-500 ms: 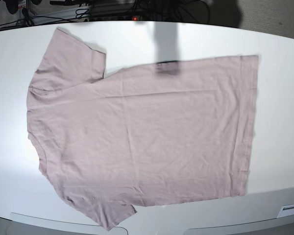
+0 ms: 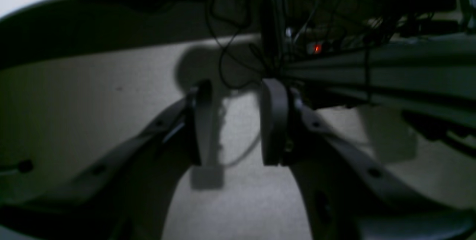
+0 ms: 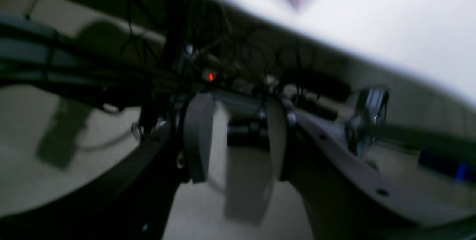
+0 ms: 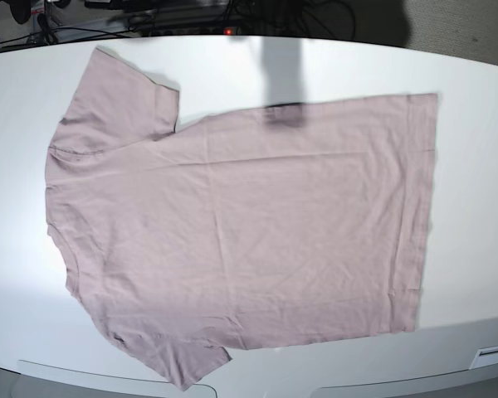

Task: Fold the T-shirt properly
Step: 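Lower both grippers toward the shirt's shoulder corners near the collar, then close the left gripper on the shirt's shoulder edge beside the collar, then move the right gripper onto the sleeve shoulder and pinch the fabric, then lift the shirt's collar edge with both grippers and pull it over the body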

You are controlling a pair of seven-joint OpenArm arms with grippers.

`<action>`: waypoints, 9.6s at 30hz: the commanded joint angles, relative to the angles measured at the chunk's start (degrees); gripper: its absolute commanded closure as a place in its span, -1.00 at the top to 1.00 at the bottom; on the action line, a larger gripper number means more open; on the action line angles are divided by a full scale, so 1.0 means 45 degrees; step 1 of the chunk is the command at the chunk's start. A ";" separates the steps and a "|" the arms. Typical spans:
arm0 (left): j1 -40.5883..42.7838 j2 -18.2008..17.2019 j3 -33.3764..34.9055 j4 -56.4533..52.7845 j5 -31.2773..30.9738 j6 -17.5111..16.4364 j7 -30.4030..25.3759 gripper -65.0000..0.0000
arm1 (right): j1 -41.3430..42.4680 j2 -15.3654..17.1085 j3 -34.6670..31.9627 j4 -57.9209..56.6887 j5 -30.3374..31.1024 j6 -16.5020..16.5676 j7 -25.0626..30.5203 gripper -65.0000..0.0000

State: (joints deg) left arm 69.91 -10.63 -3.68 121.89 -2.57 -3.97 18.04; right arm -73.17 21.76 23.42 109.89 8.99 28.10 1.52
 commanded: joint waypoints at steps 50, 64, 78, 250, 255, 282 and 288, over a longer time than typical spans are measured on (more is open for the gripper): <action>-0.7116 -0.5887 0.0019 -0.3832 0.8272 -0.5440 -0.4201 0.03 | 0.5503 0.4163 0.0199 0.2701 -0.4235 0.0058 -0.0301 0.44; -0.7359 -0.5867 0.0486 -0.5513 0.9588 -0.3429 -0.5362 -0.02 | 0.5508 0.4163 0.0199 0.2701 -0.4235 0.0058 -0.0301 0.44; -0.8684 -0.6037 0.3949 -0.5629 1.1463 -0.1923 -0.3152 -0.11 | 0.5503 0.4163 0.0199 0.2701 -0.4235 0.0058 -0.0311 0.44; -0.8791 -0.6115 0.3949 -0.7776 1.0219 -0.1909 -0.4983 -1.00 | 0.7402 0.5081 -0.5625 -0.0821 -0.2239 0.2501 -0.7266 -1.00; -0.8806 -0.6154 0.3944 -0.7771 1.0224 -0.0379 -0.4983 -1.00 | 0.7412 0.5081 -0.5615 -0.0170 -0.3041 0.1205 -0.7281 -1.00; -0.9622 -0.7140 0.3900 -0.7227 1.0219 0.0364 -0.3808 -1.00 | 0.8796 0.5076 -0.5285 0.0724 -0.2890 -0.0063 -0.8218 -1.00; -1.0287 -0.7135 0.3900 -0.7227 1.0210 0.0364 -0.3691 -1.00 | 0.9568 0.5076 -0.5255 0.0719 -0.2676 -0.0189 -0.8213 -1.00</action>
State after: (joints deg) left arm 23.92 -41.60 14.31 88.51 43.42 -3.38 1.58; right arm -30.46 43.66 -0.73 112.22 -3.01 27.97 -36.01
